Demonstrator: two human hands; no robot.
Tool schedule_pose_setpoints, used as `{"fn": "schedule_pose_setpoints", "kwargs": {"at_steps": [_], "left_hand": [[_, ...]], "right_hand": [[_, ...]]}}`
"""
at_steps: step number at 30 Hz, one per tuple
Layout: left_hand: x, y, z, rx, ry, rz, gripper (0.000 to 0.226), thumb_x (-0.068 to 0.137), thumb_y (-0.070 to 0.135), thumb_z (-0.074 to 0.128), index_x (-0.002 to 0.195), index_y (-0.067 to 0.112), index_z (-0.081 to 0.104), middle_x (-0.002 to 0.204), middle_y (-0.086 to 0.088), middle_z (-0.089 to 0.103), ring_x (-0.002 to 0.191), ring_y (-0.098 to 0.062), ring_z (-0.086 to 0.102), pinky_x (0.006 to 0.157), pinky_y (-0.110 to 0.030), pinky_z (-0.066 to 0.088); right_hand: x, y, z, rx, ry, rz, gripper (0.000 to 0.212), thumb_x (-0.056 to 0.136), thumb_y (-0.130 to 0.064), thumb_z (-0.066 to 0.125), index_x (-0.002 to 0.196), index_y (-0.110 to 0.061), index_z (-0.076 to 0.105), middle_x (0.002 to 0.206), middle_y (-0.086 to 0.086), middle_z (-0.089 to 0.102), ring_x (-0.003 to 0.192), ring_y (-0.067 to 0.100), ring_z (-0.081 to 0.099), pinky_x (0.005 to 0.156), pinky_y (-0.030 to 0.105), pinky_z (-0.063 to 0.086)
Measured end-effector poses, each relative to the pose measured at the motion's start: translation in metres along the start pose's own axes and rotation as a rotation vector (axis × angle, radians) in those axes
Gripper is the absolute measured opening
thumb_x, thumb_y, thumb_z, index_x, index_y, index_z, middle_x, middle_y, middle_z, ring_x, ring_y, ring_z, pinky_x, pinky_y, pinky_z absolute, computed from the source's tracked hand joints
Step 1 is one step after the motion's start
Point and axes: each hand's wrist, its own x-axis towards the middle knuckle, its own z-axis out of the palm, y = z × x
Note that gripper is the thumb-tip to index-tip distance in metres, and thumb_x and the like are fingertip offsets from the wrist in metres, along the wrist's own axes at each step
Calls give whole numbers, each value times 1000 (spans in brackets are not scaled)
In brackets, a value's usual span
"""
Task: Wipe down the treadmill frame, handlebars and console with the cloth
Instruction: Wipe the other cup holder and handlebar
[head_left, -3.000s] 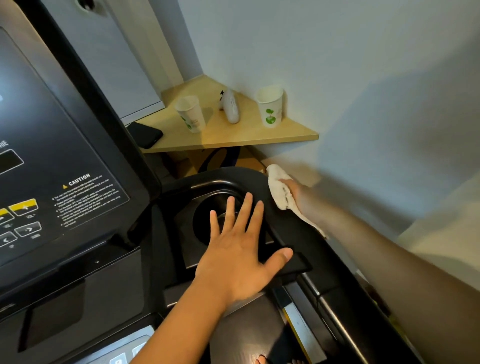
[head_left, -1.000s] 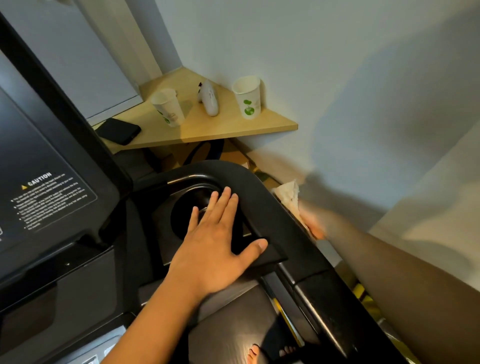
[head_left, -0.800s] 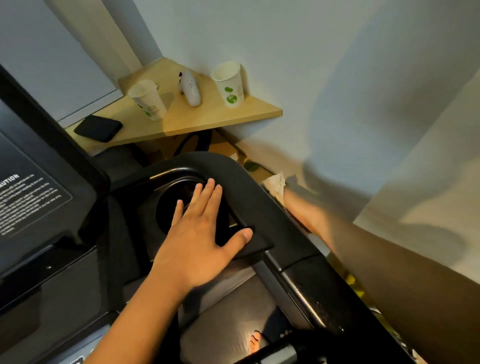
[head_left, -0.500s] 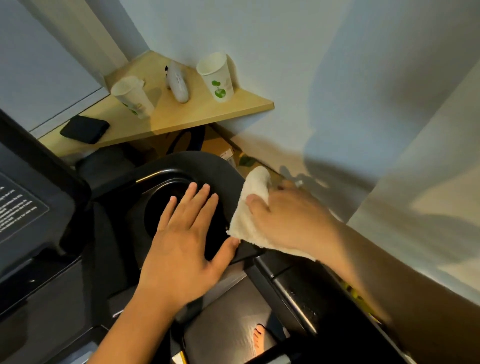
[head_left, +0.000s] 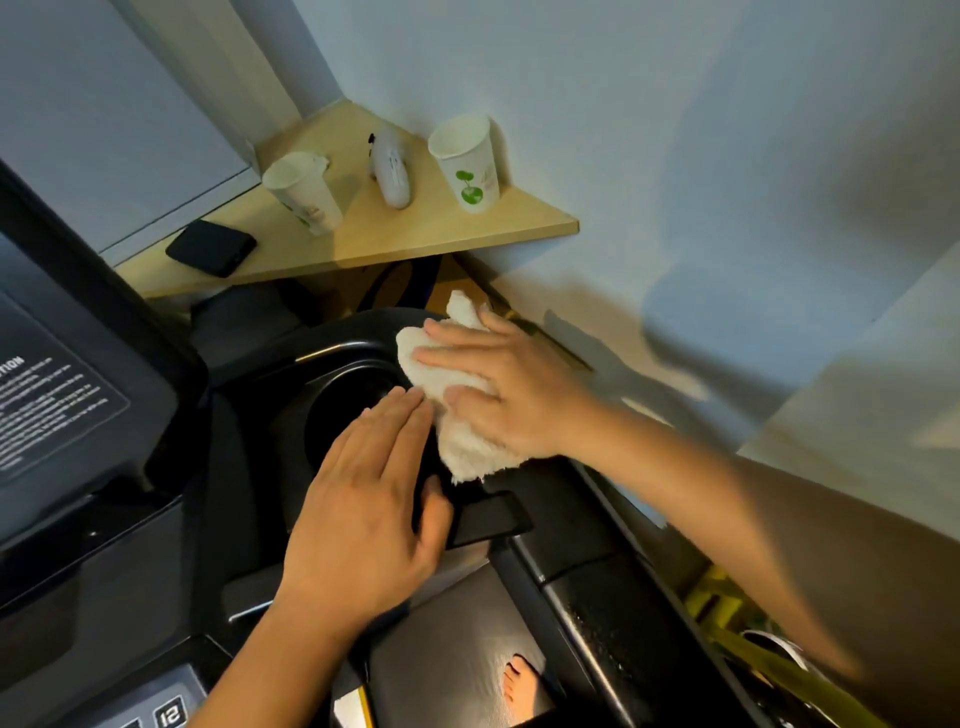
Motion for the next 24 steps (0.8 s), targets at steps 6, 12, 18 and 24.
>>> {"fn": "schedule_pose_setpoints", "kwargs": {"at_steps": [6, 12, 18, 24], "left_hand": [[-4, 3, 0, 77, -40, -44, 58, 95, 40, 43, 139, 3, 53, 146, -15, 50, 141, -24, 40, 116, -39, 31], [-3, 0, -1, 53, -53, -43, 59, 96, 41, 42, 143, 6, 49, 151, -11, 44, 145, -21, 33, 122, -32, 17], [-2, 2, -5, -23, -22, 23, 61, 84, 21, 43, 140, 1, 50, 148, -16, 47, 141, -24, 39, 121, -37, 23], [-1, 0, -3, -40, -12, 29, 56, 90, 25, 43, 140, 3, 52, 147, -13, 49, 140, -22, 40, 120, -34, 25]], "right_hand": [[4, -9, -3, 9, -27, 400, 53, 100, -40, 33, 151, -36, 18, 156, 6, 28, 129, 28, 43, 95, 38, 41], [-70, -42, 5, -229, -14, 152, 50, 94, -50, 26, 143, -44, 20, 160, -5, 7, 136, 32, 29, 99, 44, 42], [-69, -28, -7, -18, -58, 142, 45, 81, -48, 40, 125, -41, 49, 153, -25, 18, 138, 15, 31, 106, 39, 39], [-50, -55, 11, -482, -80, 241, 62, 87, -53, 18, 146, -34, 22, 162, 6, 5, 140, 46, 19, 113, 62, 14]]}}
